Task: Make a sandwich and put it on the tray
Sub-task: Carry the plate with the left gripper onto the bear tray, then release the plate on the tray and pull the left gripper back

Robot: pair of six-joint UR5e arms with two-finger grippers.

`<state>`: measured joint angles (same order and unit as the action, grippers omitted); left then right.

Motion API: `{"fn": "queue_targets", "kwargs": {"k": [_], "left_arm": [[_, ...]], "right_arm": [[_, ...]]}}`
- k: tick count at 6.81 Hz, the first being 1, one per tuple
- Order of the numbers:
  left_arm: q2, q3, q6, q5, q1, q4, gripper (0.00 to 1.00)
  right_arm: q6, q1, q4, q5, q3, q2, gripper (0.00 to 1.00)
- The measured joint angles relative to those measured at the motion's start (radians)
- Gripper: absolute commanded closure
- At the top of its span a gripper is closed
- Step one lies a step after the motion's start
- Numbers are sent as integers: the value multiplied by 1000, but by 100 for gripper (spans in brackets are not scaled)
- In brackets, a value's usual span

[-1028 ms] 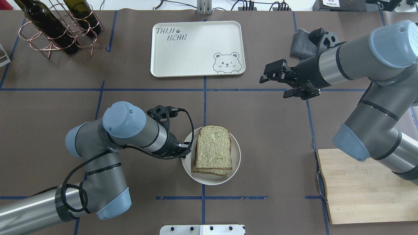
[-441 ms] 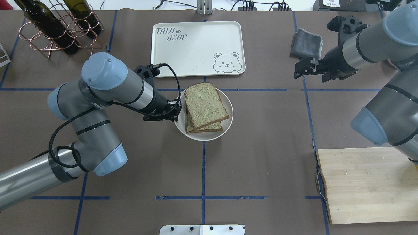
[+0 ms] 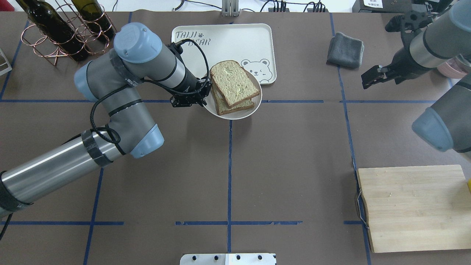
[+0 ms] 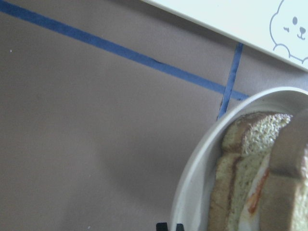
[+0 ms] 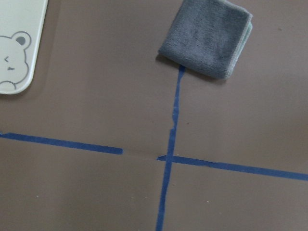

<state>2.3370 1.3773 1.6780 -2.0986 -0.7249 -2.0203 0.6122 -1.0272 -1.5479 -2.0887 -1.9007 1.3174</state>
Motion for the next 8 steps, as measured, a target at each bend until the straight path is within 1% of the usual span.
{"fn": "queue_targets", "kwargs": {"k": [1,2,3,4,5,7,8], "left_arm": [[44,-98,104,0,-31,-60,100],[70,-186,242,5,-50,-155,100],[92,-261,371,29,-58,-231,100],[120,-342,487,74,-60,-296,100],[146,-414,554,108,-59,-344,100],[170,-496,590,160,-54,-402,100],[175,-514,592,173,-50,-423,56]], "right_arm": [[-81,-38,-9,-10,-1,33,0],[-129,-66,-9,-21,-1,61,0],[-151,-81,-9,-34,0,77,0],[-162,-97,-8,-59,2,89,0],[-174,-116,-10,-88,5,96,0],[-196,-143,-16,-123,8,102,0],[-198,-149,-16,-126,9,103,0]]}}
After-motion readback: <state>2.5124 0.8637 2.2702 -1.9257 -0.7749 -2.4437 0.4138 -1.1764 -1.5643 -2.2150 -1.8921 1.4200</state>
